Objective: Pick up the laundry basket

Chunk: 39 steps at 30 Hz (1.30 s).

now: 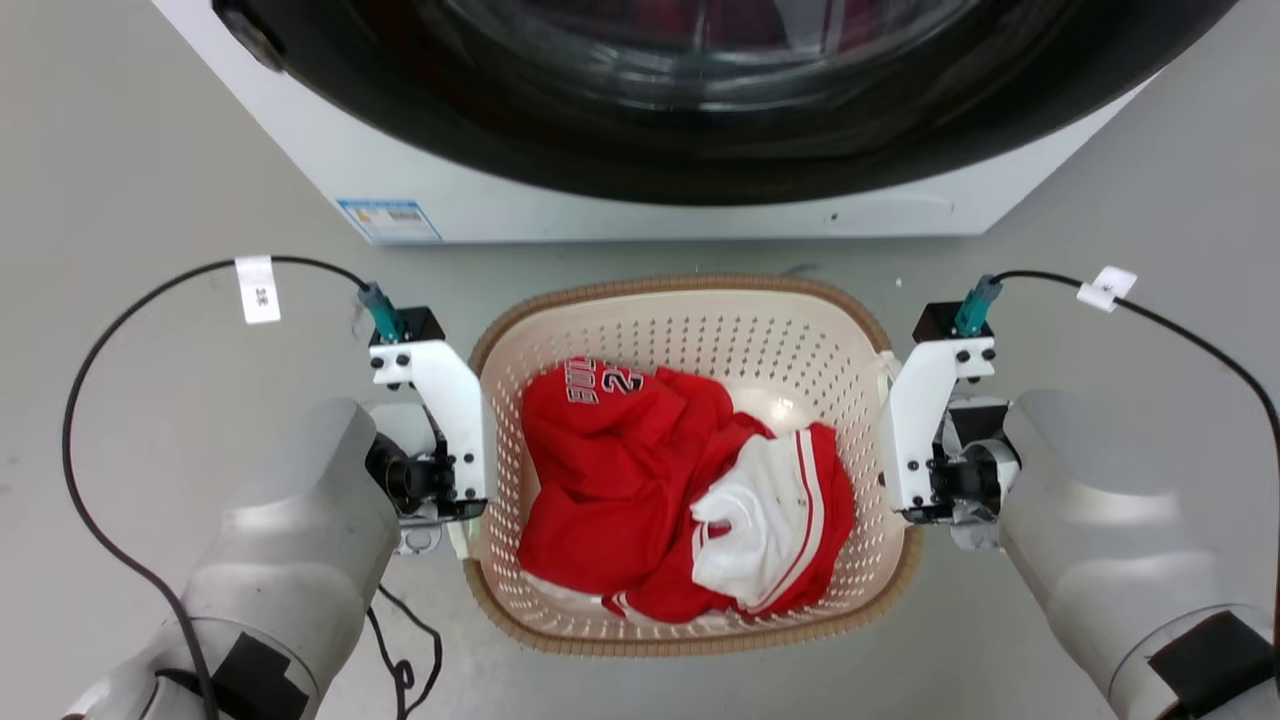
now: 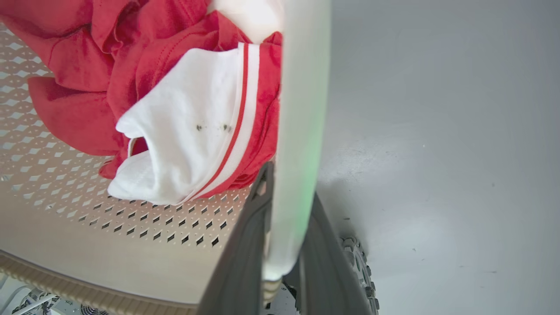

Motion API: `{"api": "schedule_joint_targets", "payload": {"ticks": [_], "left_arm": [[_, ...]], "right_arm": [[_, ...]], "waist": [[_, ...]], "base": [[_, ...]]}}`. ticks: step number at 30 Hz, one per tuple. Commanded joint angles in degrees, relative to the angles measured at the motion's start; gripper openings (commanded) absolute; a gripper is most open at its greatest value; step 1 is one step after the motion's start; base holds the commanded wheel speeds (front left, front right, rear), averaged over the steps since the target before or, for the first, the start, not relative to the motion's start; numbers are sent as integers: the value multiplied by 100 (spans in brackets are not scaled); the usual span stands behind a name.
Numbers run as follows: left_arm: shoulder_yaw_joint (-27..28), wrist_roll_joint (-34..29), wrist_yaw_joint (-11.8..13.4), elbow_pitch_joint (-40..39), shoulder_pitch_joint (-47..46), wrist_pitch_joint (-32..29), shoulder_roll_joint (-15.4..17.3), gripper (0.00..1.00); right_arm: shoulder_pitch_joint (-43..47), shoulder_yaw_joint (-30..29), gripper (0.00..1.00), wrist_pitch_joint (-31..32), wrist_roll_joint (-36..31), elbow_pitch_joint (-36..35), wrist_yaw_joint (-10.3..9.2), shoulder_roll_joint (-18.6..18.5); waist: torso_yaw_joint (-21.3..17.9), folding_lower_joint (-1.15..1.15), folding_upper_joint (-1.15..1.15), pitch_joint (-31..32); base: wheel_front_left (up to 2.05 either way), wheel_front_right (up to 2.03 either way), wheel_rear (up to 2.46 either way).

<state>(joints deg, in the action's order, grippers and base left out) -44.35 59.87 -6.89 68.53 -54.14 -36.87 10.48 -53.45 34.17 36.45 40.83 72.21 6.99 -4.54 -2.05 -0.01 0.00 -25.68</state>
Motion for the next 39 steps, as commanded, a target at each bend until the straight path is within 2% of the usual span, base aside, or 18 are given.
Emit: {"api": "schedule_joint_targets", "payload": {"ticks": [1, 26, 39], "left_arm": [[-23, 148, -105, -127, 98, -103, -344, 0], [-190, 681, -106, 46, 915, -804, -498, 0], [-219, 800, -106, 119, 1056, -791, -545, 0]], "right_arm": [[97, 57, 0, 27, 153, -158, 90, 305], [863, 449, 0, 640, 755, 4, 91, 324], [1022, 564, 0, 767, 951, 44, 91, 329]], "waist": [[-4, 1, 0, 392], [-66, 1, 0, 2187], [-28, 1, 0, 2642]], "base": [[0, 0, 0], [0, 0, 0], [0, 0, 0]]}}
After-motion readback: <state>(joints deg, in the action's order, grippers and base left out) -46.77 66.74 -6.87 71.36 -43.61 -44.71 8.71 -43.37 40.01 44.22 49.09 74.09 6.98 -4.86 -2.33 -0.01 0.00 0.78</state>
